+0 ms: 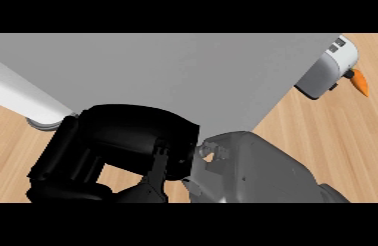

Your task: Pick up the bottled water, place it into the cabinet and close the cabinet

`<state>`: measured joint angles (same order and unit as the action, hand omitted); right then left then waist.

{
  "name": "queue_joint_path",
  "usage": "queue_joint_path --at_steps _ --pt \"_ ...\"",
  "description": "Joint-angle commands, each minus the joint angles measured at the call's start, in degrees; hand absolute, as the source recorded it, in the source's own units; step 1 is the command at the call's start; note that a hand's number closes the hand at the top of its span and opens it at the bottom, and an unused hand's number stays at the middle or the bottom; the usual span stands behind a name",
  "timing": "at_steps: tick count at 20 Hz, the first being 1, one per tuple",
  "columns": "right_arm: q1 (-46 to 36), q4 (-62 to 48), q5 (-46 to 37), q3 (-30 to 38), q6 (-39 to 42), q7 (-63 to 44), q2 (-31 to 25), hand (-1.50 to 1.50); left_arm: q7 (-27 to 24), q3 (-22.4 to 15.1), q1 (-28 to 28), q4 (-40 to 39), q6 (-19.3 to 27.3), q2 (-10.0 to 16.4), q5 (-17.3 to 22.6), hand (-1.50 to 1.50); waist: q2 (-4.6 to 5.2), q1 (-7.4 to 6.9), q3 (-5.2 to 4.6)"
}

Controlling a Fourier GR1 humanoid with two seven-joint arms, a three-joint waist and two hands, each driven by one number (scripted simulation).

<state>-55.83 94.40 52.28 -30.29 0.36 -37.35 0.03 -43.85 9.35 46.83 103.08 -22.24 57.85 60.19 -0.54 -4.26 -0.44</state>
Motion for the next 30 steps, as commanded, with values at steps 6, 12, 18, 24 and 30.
queue_joint_path --at_steps 6,12,18,24,30 --pt "4.27 -12.38 1.55 7.02 6.98 2.64 -1.91 1.50 1.24 7.29 6.74 1.84 -5.86 -3.17 0.92 -1.50 0.51 2.18 0.52" --pt "5.31 -20.29 -0.20 12.80 13.65 6.81 -4.94 1.50 3.80 9.02 5.40 1.32 -6.86 -6.17 -0.26 -1.50 0.63 2.90 0.48" --pt "3.01 -25.55 -5.56 16.33 19.78 13.26 -7.87 1.50 4.45 8.07 3.48 2.29 -6.42 -10.56 -3.94 -1.50 0.69 3.03 0.44" --pt "-4.58 -31.11 -10.05 19.67 18.22 18.17 -6.09 1.50 7.35 7.84 1.25 -0.32 -8.79 -10.61 -2.46 -1.50 0.98 2.61 0.36" --pt "-5.94 -29.93 -15.66 19.56 13.44 22.08 -4.89 -1.50 8.65 8.35 -1.49 -1.01 -7.48 -10.89 -3.90 -1.50 0.81 3.20 0.32"
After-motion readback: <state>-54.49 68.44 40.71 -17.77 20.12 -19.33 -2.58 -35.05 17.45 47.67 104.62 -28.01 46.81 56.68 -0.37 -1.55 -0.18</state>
